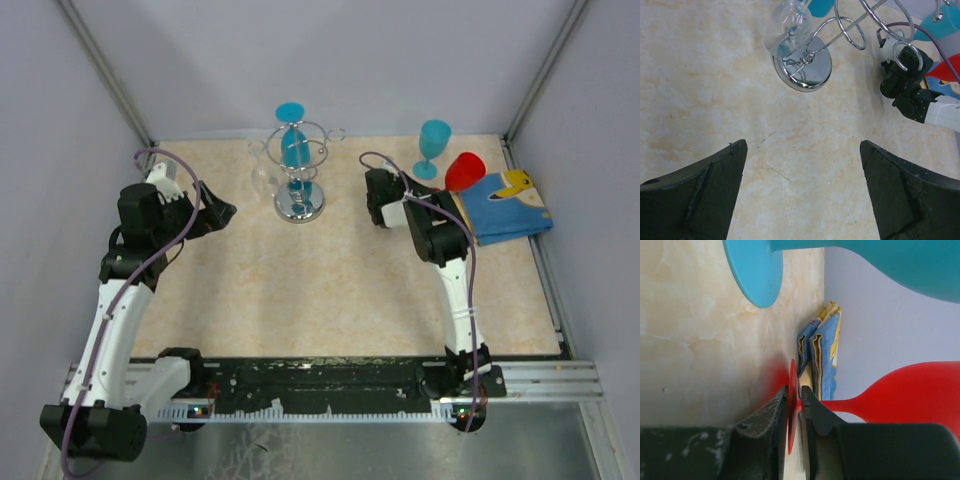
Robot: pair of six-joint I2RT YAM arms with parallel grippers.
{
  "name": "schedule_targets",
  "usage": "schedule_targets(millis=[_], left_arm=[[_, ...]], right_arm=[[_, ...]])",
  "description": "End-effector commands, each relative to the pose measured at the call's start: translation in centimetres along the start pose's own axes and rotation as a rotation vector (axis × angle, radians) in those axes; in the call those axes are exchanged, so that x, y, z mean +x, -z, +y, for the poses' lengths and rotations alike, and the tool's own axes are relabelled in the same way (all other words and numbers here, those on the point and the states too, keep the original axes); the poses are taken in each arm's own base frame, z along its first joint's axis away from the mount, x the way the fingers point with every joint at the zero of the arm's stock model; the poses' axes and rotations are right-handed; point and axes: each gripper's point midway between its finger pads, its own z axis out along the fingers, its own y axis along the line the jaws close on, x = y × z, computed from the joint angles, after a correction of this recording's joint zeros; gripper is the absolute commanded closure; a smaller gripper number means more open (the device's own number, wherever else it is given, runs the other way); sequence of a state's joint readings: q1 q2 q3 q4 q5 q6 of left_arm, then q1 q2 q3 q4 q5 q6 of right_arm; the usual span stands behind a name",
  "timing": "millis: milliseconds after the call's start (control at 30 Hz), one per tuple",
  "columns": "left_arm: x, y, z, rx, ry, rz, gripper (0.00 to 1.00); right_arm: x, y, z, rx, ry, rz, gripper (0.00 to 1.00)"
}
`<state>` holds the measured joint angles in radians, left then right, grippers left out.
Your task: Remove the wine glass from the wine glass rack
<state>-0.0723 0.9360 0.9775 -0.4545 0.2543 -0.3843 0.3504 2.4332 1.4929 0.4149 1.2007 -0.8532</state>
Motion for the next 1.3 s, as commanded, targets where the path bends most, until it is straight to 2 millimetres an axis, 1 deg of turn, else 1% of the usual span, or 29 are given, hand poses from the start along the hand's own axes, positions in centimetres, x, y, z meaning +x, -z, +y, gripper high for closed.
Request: schedule_targets(millis=[0, 33, 267, 333, 367, 567, 700, 833, 933, 1000, 1067, 1100, 1133, 1200, 1233, 1267], left_arm=[[0.2, -0.1, 0.0, 0.005, -0.011, 0.007, 0.00], [0.2, -0.1, 0.0, 0.007, -0.011, 0.007, 0.00], [0.2, -0.1, -0.1, 0.010, -0.011, 0.006, 0.00], [0.2, -0.1, -0.1, 0.012, -0.011, 0.007, 0.00], [0.2, -0.1, -0.2, 0.014, -0.011, 0.006, 0.00], [0.2, -0.1, 0.0, 0.008, -0.015, 0.006, 0.00], [0.2, -0.1, 0.0, 0.007, -0.016, 0.006, 0.00], [0.2, -0.1, 0.0, 0.005, -0.016, 0.001, 0.00], [0.1, -0.2, 0.0, 0.006, -0.009, 0.000, 0.00], [-0.2, -0.2, -0.1, 0.004, -0.003, -0.006, 0.00], [-0.6, 0.0, -0.2, 0.001, 0.002, -0.018, 0.00], [-0.9, 0.0, -0.3, 0.001, 0.005, -0.028, 0.00], [-1.3, 0.2, -0.5, 0.004, 0.006, -0.042, 0.00], [-2.3, 0.5, -1.0, 0.019, 0.001, -0.074, 0.00], [-2.7, 0.6, -1.4, 0.031, -0.004, -0.088, 0.00], [-3.2, 0.7, -1.6, 0.035, -0.001, -0.097, 0.00]], right_arm=[[-0.7, 0.1, 0.7, -0.012, -0.038, -0.016, 0.80], [-0.7, 0.2, 0.9, -0.015, -0.038, -0.017, 0.78], [-1.1, 1.1, 1.2, -0.036, -0.048, -0.033, 0.50], [-1.4, 1.6, 1.4, -0.050, -0.062, -0.043, 0.43], [-1.5, 1.8, 1.6, -0.060, -0.063, -0.047, 0.41], [-2.1, 3.3, 2.3, -0.095, -0.077, -0.056, 0.38], [-2.9, 4.3, 3.2, -0.154, -0.093, -0.077, 0.37], [-3.4, 5.8, 3.9, -0.211, -0.109, -0.095, 0.37], [-3.6, 7.0, 4.0, -0.243, -0.136, -0.114, 0.37], [-3.8, 8.0, 3.7, -0.276, -0.168, -0.131, 0.41], [-3.9, 9.1, 3.7, -0.311, -0.198, -0.152, 0.49], [-4.0, 9.7, 3.5, -0.325, -0.209, -0.161, 0.56], [-3.9, 10.2, 3.5, -0.337, -0.218, -0.162, 0.66], [-3.6, 11.3, 3.4, -0.372, -0.232, -0.160, 0.93], [-3.4, 11.8, 3.2, -0.385, -0.241, -0.155, 1.00], [-3.3, 12.7, 3.2, -0.417, -0.257, -0.154, 1.00]])
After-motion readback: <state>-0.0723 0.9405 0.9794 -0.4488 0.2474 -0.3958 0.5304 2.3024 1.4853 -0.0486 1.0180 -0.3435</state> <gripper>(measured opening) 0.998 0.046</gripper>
